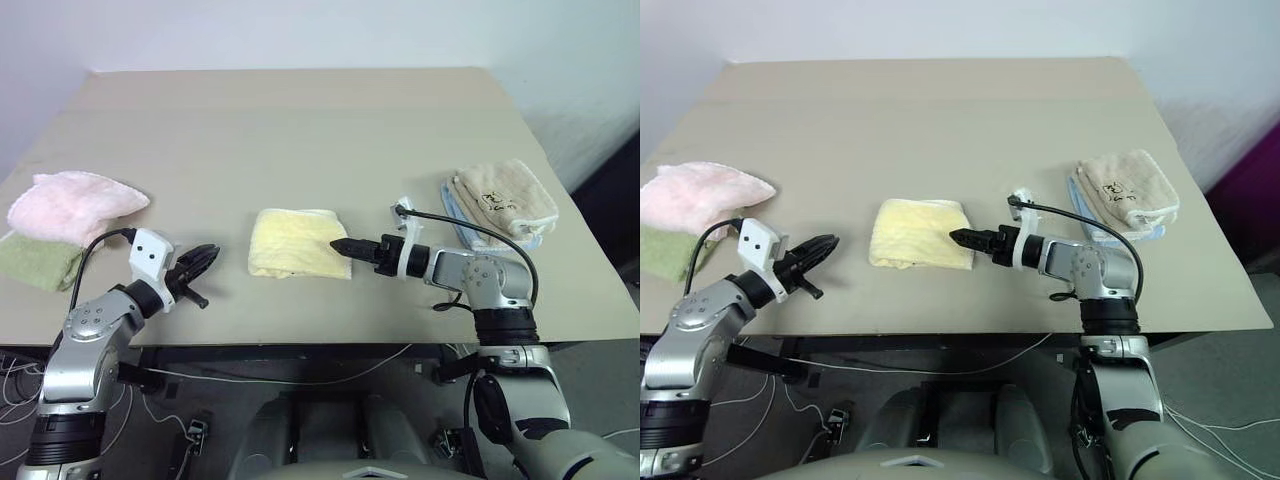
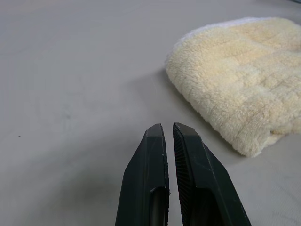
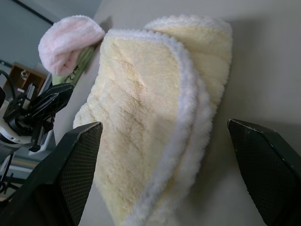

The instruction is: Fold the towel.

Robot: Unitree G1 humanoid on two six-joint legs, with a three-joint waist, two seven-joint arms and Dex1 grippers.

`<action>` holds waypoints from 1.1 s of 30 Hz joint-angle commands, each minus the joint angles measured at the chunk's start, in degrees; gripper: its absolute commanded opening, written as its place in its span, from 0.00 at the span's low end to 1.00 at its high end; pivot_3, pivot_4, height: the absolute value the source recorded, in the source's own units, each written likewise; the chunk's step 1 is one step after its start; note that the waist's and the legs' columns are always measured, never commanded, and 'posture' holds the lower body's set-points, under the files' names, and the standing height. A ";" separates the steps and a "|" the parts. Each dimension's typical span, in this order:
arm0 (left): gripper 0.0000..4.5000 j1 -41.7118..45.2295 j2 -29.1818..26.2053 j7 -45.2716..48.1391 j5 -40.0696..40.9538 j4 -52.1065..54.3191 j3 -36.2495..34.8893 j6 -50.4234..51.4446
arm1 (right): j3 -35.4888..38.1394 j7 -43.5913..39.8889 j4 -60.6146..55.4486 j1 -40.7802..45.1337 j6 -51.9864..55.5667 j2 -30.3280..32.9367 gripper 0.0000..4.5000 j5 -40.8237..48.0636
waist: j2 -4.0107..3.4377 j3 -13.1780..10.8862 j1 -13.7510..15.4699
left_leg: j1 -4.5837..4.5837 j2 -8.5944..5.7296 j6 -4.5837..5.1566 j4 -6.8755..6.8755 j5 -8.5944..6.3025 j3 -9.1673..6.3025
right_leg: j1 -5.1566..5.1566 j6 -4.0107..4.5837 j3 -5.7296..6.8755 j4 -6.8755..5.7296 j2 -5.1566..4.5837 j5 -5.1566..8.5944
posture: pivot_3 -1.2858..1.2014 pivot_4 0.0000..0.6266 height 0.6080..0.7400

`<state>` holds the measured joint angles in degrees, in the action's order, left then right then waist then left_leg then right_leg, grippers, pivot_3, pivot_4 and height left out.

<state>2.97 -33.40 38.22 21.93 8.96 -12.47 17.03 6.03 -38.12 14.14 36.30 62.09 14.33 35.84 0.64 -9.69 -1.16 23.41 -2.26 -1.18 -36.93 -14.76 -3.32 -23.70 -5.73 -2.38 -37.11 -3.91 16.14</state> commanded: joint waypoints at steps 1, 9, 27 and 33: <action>0.08 0.56 0.41 -0.39 0.36 1.33 -0.94 -1.10 | -1.86 0.31 1.62 1.98 1.21 -3.06 0.99 0.45 | 0.00 0.00 -0.15 | 0.00 0.01 0.00 0.00 0.00 0.00 | -0.01 0.00 0.00 0.00 0.02 0.00 | 0.52 0.24 1.00; 0.08 -0.10 1.94 -1.20 0.27 2.53 -0.44 -1.01 | -0.68 3.43 6.76 6.06 2.27 -8.18 0.99 -0.11 | 0.00 0.01 -1.03 | 0.01 0.05 0.00 0.05 0.00 0.02 | -0.07 0.00 -0.03 -0.04 0.07 0.00 | 0.52 0.24 1.00; 0.08 -0.39 2.67 -1.50 0.12 2.92 -0.22 -1.18 | 6.76 6.69 5.65 6.03 4.61 -9.15 0.00 3.77 | -0.01 0.02 -1.29 | 0.03 0.05 0.00 0.07 0.00 0.02 | -0.12 0.00 -0.03 -0.07 0.08 0.00 | 0.52 0.24 1.00; 0.08 0.47 3.24 -1.45 0.26 2.60 0.20 -1.15 | 16.06 12.87 -3.34 7.01 4.96 -7.37 0.00 9.78 | -0.03 0.00 -0.98 | 0.10 0.02 0.00 0.06 0.00 0.03 | -0.18 0.00 -0.03 -0.07 0.04 0.00 | 0.52 0.24 1.00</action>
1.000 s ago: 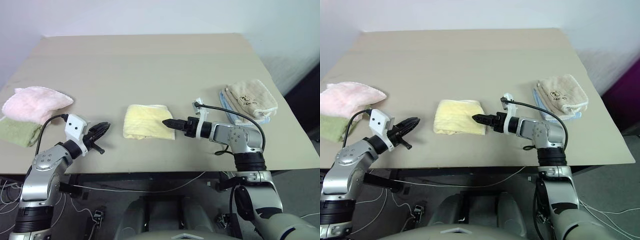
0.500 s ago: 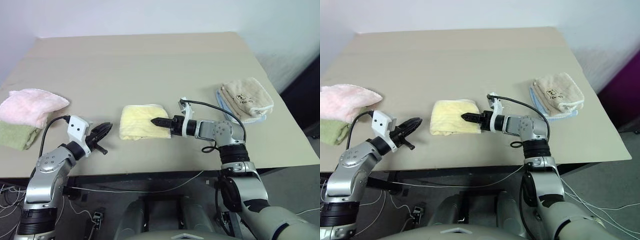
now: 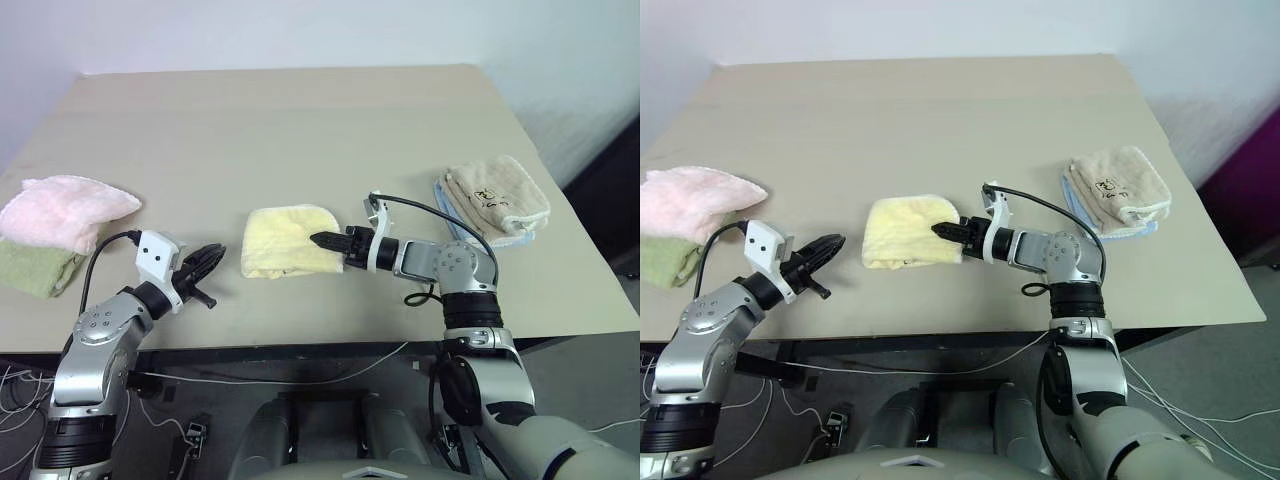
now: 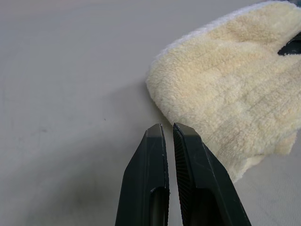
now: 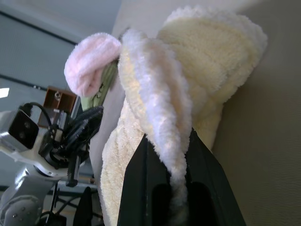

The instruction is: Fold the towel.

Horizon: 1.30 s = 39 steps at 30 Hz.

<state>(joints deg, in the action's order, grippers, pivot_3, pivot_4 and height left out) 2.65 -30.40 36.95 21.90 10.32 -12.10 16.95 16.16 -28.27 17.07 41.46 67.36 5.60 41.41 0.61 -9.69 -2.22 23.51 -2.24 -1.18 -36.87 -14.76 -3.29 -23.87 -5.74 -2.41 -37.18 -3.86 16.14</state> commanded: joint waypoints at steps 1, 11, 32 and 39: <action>0.08 1.00 0.45 -0.14 0.20 1.05 0.09 -1.08 | 8.07 4.59 -7.53 2.42 -0.51 2.30 0.00 5.15 | 0.00 0.00 0.15 | 0.01 0.00 0.00 -0.01 0.00 0.00 | 0.00 0.00 0.00 0.00 0.00 0.00 | 0.52 0.24 1.00; 0.08 6.29 3.85 1.77 -0.62 -3.75 5.59 -1.70 | 29.23 26.36 -12.04 7.29 -2.65 15.57 0.00 10.42 | -0.02 -0.02 1.45 | 0.02 -0.04 0.01 -0.03 0.00 0.04 | 0.03 0.00 0.00 0.02 -0.03 0.00 | 0.52 0.24 1.00; 0.08 12.18 7.31 5.54 -1.87 -9.83 11.48 -3.69 | 40.65 59.34 -23.81 -5.92 -10.31 8.71 0.00 27.51 | -0.07 -0.03 1.33 | 0.01 0.03 0.05 -0.13 0.01 0.15 | 0.12 -0.02 -0.05 -0.04 0.16 -0.01 | 0.52 0.24 1.00; 0.08 11.05 7.62 5.02 -1.99 -8.69 11.39 -3.37 | 37.25 61.07 -22.82 -8.26 -15.25 8.96 0.00 30.09 | -0.07 -0.03 1.28 | -0.01 0.02 0.06 -0.14 0.00 0.14 | 0.14 -0.02 -0.03 -0.03 0.18 -0.01 | 0.52 0.24 1.00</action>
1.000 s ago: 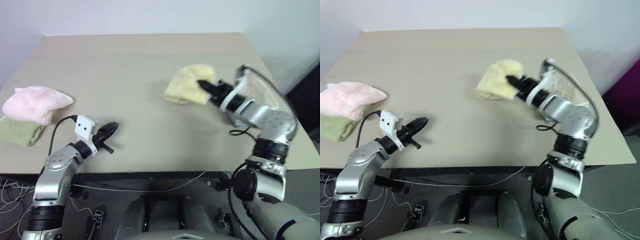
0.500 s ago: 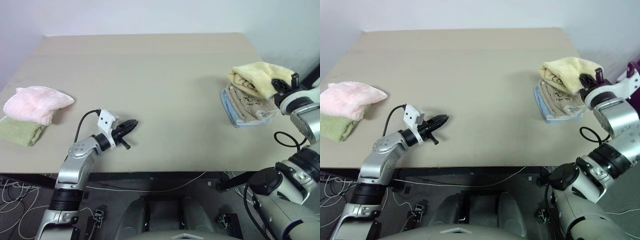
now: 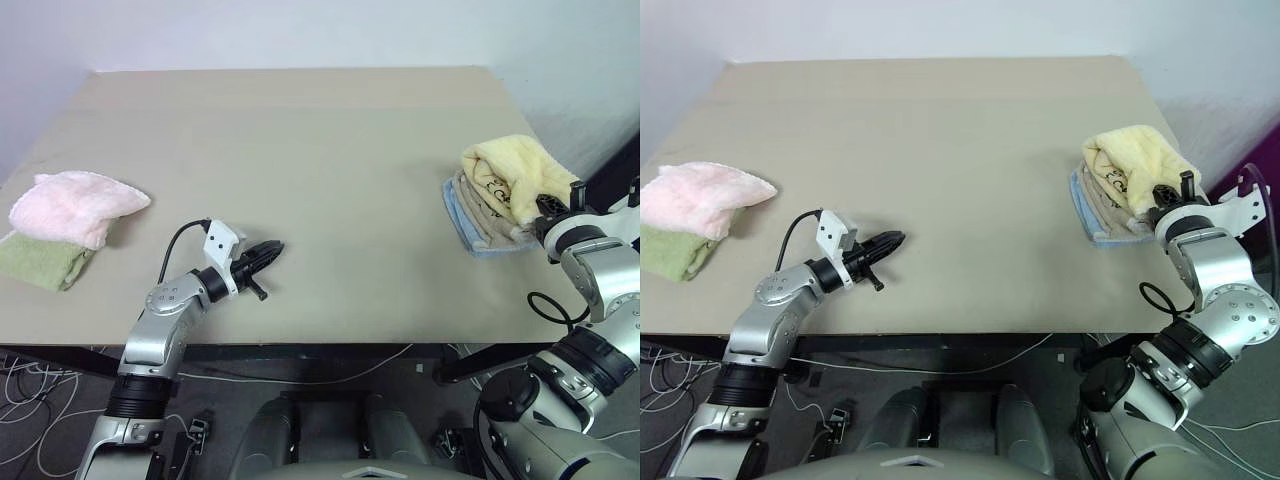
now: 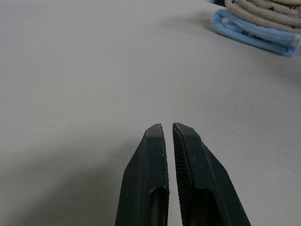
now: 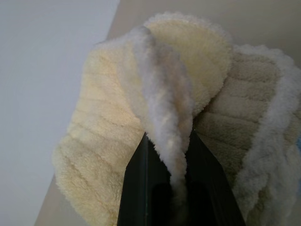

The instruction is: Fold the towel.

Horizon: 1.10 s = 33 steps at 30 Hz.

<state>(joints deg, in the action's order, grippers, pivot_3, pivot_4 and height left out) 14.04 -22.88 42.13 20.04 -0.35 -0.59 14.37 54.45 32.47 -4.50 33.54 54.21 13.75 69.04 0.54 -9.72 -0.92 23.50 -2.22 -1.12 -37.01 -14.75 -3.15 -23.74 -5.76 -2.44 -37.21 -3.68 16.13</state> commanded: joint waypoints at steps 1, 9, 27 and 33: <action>0.08 -0.56 0.04 -0.19 -0.10 2.14 -0.22 -0.74 | -1.29 0.25 -1.09 -0.39 -2.83 1.01 0.06 2.96 | 0.00 0.00 -0.04 | 0.00 0.00 0.00 0.00 0.00 0.00 | 0.00 0.00 0.00 0.00 0.00 0.00 | 0.52 0.24 1.00; 0.08 -0.98 -0.07 -0.39 0.05 2.49 -0.52 -0.53 | -3.13 0.12 -1.48 -1.30 -7.52 2.49 0.63 8.74 | 0.00 0.00 0.01 | 0.00 0.00 0.00 0.00 0.00 0.00 | 0.00 0.00 0.01 0.00 0.01 0.00 | 0.52 0.24 1.00; 0.08 5.11 0.97 -6.09 -3.67 -7.38 -3.26 -5.93 | -27.43 -27.14 -10.45 -15.05 -16.58 27.76 0.99 -20.13 | -0.03 0.00 -0.21 | -0.11 0.06 0.04 -0.04 -0.02 0.04 | 0.11 -0.02 0.02 0.04 0.10 0.02 | 0.52 0.24 1.00; 0.08 5.87 -0.63 -9.21 -3.77 -9.97 -7.37 -8.54 | -40.76 -42.60 -15.94 -14.89 -24.24 28.16 0.99 -30.32 | 0.02 -0.03 0.14 | -0.11 0.06 0.04 -0.07 -0.02 0.02 | 0.11 -0.03 0.03 0.05 0.09 0.02 | 0.52 0.24 1.00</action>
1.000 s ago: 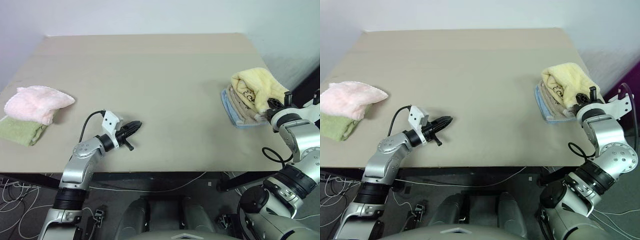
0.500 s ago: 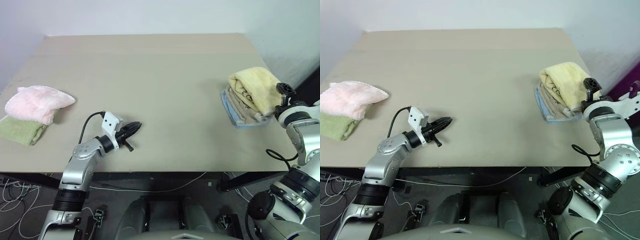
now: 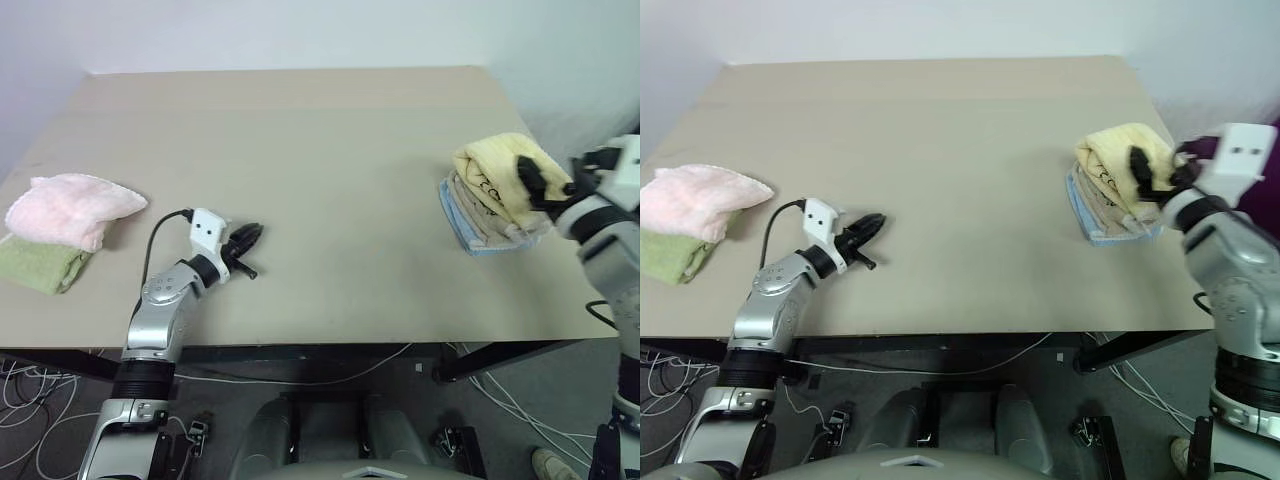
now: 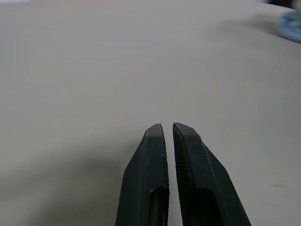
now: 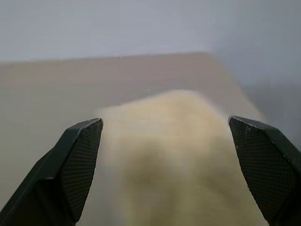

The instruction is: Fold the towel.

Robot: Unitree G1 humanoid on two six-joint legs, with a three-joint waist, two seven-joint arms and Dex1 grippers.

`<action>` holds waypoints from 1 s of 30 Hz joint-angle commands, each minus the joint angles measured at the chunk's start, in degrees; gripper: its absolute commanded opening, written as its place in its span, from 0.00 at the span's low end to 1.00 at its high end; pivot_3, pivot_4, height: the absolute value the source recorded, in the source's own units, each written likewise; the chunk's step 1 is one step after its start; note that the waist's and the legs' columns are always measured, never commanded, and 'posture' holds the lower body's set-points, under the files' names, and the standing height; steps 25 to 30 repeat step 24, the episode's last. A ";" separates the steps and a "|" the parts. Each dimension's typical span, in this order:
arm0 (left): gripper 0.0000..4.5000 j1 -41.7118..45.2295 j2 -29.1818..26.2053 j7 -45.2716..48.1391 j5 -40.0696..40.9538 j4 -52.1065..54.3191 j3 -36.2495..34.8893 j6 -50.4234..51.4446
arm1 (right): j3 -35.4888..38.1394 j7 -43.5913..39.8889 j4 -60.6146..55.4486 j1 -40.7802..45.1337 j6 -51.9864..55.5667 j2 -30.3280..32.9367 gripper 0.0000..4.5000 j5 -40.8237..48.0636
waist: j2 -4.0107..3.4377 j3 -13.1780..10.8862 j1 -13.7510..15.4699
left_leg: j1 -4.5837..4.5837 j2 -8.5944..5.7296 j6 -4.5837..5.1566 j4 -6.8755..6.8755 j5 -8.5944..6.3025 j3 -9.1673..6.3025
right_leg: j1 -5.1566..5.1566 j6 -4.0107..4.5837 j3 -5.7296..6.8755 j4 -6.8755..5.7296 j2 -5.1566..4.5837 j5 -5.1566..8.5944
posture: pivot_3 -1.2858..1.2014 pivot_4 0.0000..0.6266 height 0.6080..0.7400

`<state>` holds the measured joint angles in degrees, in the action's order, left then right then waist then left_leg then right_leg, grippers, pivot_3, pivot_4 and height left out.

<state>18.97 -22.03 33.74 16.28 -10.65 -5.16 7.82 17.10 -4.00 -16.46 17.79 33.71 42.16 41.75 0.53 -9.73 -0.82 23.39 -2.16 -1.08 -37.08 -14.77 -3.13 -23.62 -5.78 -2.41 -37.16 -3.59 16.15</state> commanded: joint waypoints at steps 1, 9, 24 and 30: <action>0.08 0.75 -1.99 -0.64 0.09 0.15 -3.31 -2.16 | -4.89 -7.74 -4.41 1.22 -4.33 -1.12 0.99 -3.57 | 0.05 -0.03 0.09 | 0.00 0.00 0.00 -0.02 0.00 -0.01 | 0.01 0.00 0.00 0.00 -0.01 0.00 | 0.52 0.24 1.00; 0.08 -4.29 -5.22 -0.26 -0.78 2.18 -4.91 -2.59 | -17.42 -19.51 2.89 1.04 -11.69 -11.99 0.99 -10.98 | 0.12 -0.05 0.15 | -0.01 -0.04 -0.01 -0.02 0.00 -0.13 | 0.08 0.00 0.05 0.05 -0.09 0.00 | 0.52 0.24 1.00; 0.08 -9.53 -4.46 -3.21 0.04 8.31 -6.39 -0.59 | -23.23 -26.71 13.92 1.55 -21.45 -21.23 0.99 -23.66 | 0.11 -0.04 0.14 | 0.00 -0.07 -0.04 0.00 -0.01 -0.18 | 0.03 0.01 0.05 0.04 -0.20 -0.01 | 0.52 0.24 1.00; 0.08 -9.53 -4.46 -3.21 0.04 8.31 -6.39 -0.59 | -23.23 -26.71 13.92 1.55 -21.45 -21.23 0.99 -23.66 | 0.11 -0.04 0.14 | 0.00 -0.07 -0.04 0.00 -0.01 -0.18 | 0.03 0.01 0.05 0.04 -0.20 -0.01 | 0.52 0.24 1.00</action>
